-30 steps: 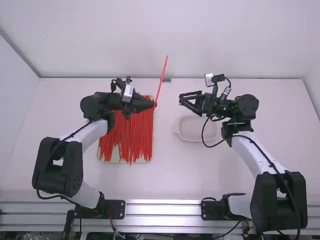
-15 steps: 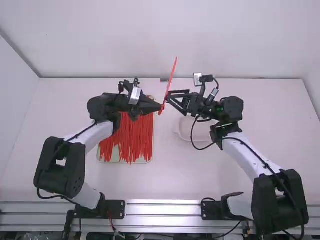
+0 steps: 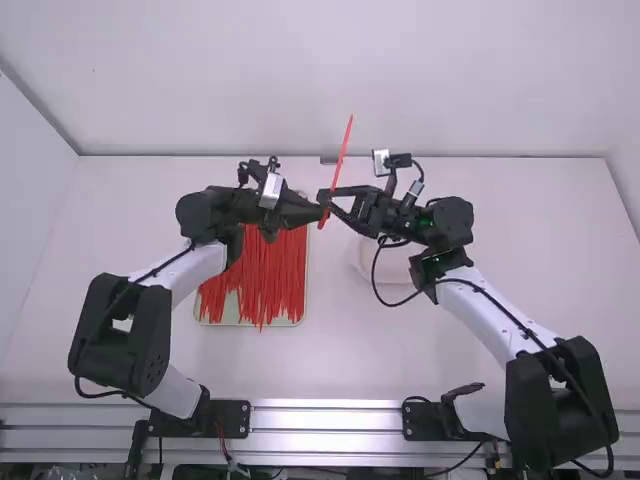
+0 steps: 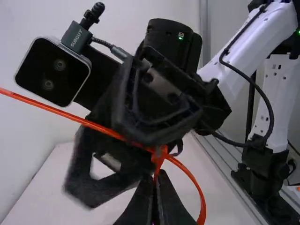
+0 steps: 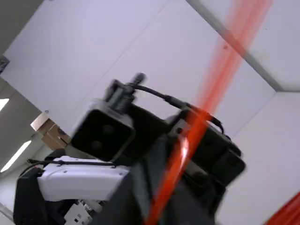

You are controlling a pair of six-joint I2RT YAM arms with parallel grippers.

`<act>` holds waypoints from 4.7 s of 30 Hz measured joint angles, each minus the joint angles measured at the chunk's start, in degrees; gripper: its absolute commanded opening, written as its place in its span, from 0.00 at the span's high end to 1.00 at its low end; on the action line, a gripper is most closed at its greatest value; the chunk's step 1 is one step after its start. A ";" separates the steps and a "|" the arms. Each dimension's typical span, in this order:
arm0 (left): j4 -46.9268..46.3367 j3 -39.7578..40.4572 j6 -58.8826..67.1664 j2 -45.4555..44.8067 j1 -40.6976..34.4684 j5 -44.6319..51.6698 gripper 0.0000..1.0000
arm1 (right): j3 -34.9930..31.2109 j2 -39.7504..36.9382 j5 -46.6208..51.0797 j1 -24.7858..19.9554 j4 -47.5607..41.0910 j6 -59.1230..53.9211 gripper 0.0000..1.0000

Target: Fasten the cable tie

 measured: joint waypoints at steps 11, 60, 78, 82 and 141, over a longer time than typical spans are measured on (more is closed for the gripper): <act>-6.84 0.00 -1.11 0.42 -0.28 -5.18 0.66 | -0.02 -0.57 -2.67 -2.91 0.24 -0.17 1.00; -97.77 0.07 22.93 0.46 12.92 -22.43 0.01 | -4.52 -0.59 5.68 -19.39 -51.98 -43.82 1.00; -102.20 0.09 28.98 0.44 13.07 -25.79 0.01 | -8.68 -0.57 38.21 -10.12 -57.72 -48.19 1.00; -102.64 0.09 29.00 0.46 13.07 -25.81 0.01 | -9.03 -0.52 45.99 -7.17 -56.54 -48.22 1.00; -119.45 5.01 35.04 -21.11 13.07 -47.04 0.01 | -7.72 -24.28 58.27 -7.06 -76.11 -47.69 0.02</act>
